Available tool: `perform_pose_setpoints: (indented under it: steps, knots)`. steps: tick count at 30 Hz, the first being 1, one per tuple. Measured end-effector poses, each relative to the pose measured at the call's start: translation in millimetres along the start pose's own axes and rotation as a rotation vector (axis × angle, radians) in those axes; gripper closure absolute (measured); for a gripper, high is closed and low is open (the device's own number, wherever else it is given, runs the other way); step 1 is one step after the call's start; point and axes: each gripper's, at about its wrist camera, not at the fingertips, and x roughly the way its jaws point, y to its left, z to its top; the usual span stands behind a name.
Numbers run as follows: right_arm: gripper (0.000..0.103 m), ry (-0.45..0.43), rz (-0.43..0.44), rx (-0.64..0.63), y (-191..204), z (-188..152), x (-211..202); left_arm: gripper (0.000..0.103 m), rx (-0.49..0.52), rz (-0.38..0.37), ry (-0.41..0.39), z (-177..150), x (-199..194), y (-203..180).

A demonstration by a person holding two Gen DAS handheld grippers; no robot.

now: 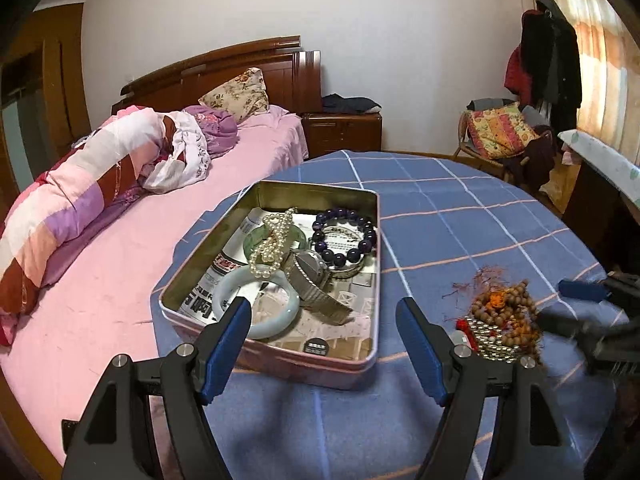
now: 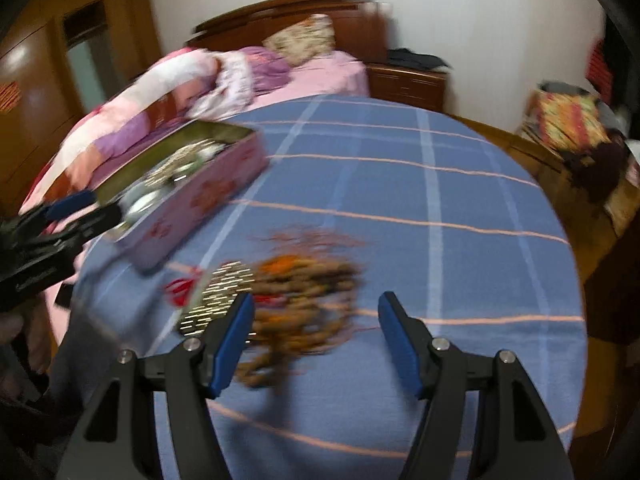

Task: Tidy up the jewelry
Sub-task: 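Move both tools back over the wooden beads and gold chain, then grasp the red-tasseled item with the left tool while the right tool grasps the wooden bead mala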

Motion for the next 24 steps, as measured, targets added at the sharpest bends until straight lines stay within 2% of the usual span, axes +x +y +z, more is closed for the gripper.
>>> perform_pose_setpoints:
  steps: [3, 7, 8, 9, 10, 12, 14, 20, 22, 23, 24]
  knots:
    - [0.044, 0.022, -0.060, -0.052, 11.2, -2.1, 12.8, 0.028, 0.014, 0.006, -0.004, -1.8, -2.0, -3.7]
    - [0.050, 0.053, -0.064, 0.017, -7.6, -6.1, 23.3, 0.028, -0.002, -0.003, -0.005, -4.3, -2.7, -0.1]
    - [0.056, 0.056, -0.053, 0.029, -12.1, -6.1, 24.7, 0.028, -0.007, -0.006, -0.004, -4.2, -1.9, 0.3]
    - [0.071, 0.062, -0.026, 0.039, -16.0, -4.9, 26.8, 0.028, -0.013, -0.011, -0.001, -4.4, -1.0, 0.6]
    - [0.081, 0.065, -0.023, 0.038, -15.2, -5.6, 25.7, 0.028, -0.014, -0.014, 0.000, -4.8, -0.6, 0.5]
    - [0.088, 0.058, -0.096, 0.031, -19.8, -1.8, 25.7, 0.028, -0.010, -0.014, -0.003, -5.5, -2.4, -1.9]
    - [0.091, 0.043, -0.132, 0.074, -31.2, -0.3, 20.5, 0.028, 0.000, -0.015, -0.012, -5.7, -5.8, -4.3]
    - [0.091, 0.039, -0.236, 0.135, -65.0, -2.1, 11.0, 0.028, 0.031, -0.029, -0.026, -4.3, -10.4, -15.0]
    - [0.083, 0.032, -0.208, 0.155, -66.5, -1.3, 8.4, 0.028, 0.039, -0.037, -0.022, -5.0, -10.1, -19.7]
    - [0.076, 0.027, -0.192, 0.155, -64.2, 0.1, 8.0, 0.028, 0.043, -0.042, -0.020, -5.4, -9.9, -22.4]
    - [0.059, 0.023, -0.161, 0.150, -59.9, 0.0, 7.3, 0.028, 0.053, -0.050, -0.019, -6.0, -10.7, -27.0]
